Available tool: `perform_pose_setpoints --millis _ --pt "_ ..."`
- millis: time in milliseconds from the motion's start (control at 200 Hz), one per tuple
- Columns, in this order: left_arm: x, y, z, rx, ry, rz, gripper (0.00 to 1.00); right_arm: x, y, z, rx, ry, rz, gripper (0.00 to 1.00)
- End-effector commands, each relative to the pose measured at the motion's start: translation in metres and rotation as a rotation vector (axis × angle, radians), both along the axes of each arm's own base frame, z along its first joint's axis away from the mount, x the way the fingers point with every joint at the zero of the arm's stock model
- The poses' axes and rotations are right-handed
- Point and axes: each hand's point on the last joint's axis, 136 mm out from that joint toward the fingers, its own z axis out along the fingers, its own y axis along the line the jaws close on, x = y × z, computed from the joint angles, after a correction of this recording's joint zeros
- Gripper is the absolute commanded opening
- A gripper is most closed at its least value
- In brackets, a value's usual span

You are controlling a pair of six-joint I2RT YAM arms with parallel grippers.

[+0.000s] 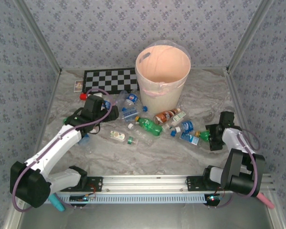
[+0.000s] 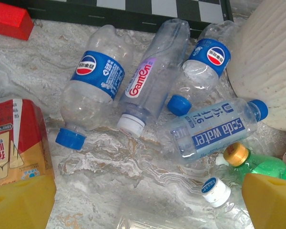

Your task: Put the plastic bottles in the bin

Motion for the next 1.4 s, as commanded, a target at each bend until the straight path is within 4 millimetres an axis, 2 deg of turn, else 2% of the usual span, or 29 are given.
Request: perform_pose_setpoints --millis 0,150,285,420,485,590,715,865,895,905,930,1010,1099,1224,1309,1394 --pt "0.002 -0.005 0.019 0.003 -0.046 -0.041 1.0 -0.003 -0.005 -0.006 -0.007 0.021 -0.02 0.81" --pt "0.002 -0.001 0.023 0.039 -0.072 -0.054 1.0 -0.003 -0.009 -0.002 -0.015 0.011 -0.034 0.65" --pt "0.002 0.005 0.025 0.043 -0.119 -0.029 1.0 -0.006 -0.017 0.017 -0.059 0.001 -0.044 0.54" --pt "0.002 0.01 0.025 0.051 -0.168 -0.026 1.0 -0.004 -0.031 0.041 -0.132 -0.038 -0.048 0.51" --pt "0.002 0.014 0.024 0.078 -0.183 -0.019 1.0 -0.001 -0.036 0.055 -0.16 -0.057 -0.047 0.5" --pt "0.004 0.017 0.02 0.114 -0.186 -0.027 1.0 0.013 -0.046 0.087 -0.221 -0.11 -0.034 0.51" --pt "0.008 0.018 0.015 0.11 -0.189 -0.026 1.0 0.044 -0.039 0.134 -0.243 -0.244 0.025 0.51" --pt "0.012 0.022 0.014 0.063 -0.181 -0.007 1.0 0.092 -0.01 0.202 -0.257 -0.421 0.144 0.51" --pt "0.012 0.024 0.015 0.062 -0.186 -0.002 1.0 0.105 -0.001 0.221 -0.27 -0.457 0.181 0.51" --pt "0.012 0.024 0.015 0.06 -0.187 -0.003 1.0 0.107 0.002 0.221 -0.271 -0.457 0.195 0.51" --pt "0.013 0.025 0.017 0.057 -0.195 0.002 1.0 0.119 0.01 0.244 -0.28 -0.509 0.224 0.51" --pt "0.013 0.025 0.022 0.033 -0.216 -0.004 1.0 0.149 0.04 0.28 -0.28 -0.599 0.32 0.51" --pt "0.013 0.029 0.025 0.025 -0.23 0.01 1.0 0.179 0.074 0.311 -0.258 -0.682 0.408 0.51" --pt "0.011 0.034 0.026 0.032 -0.236 0.024 1.0 0.209 0.118 0.344 -0.25 -0.754 0.528 0.51" --pt "0.009 0.033 0.029 0.025 -0.249 0.018 1.0 0.224 0.145 0.362 -0.24 -0.801 0.593 0.51" --pt "0.009 0.034 0.031 0.029 -0.258 0.019 1.0 0.241 0.173 0.368 -0.198 -0.822 0.657 0.51"
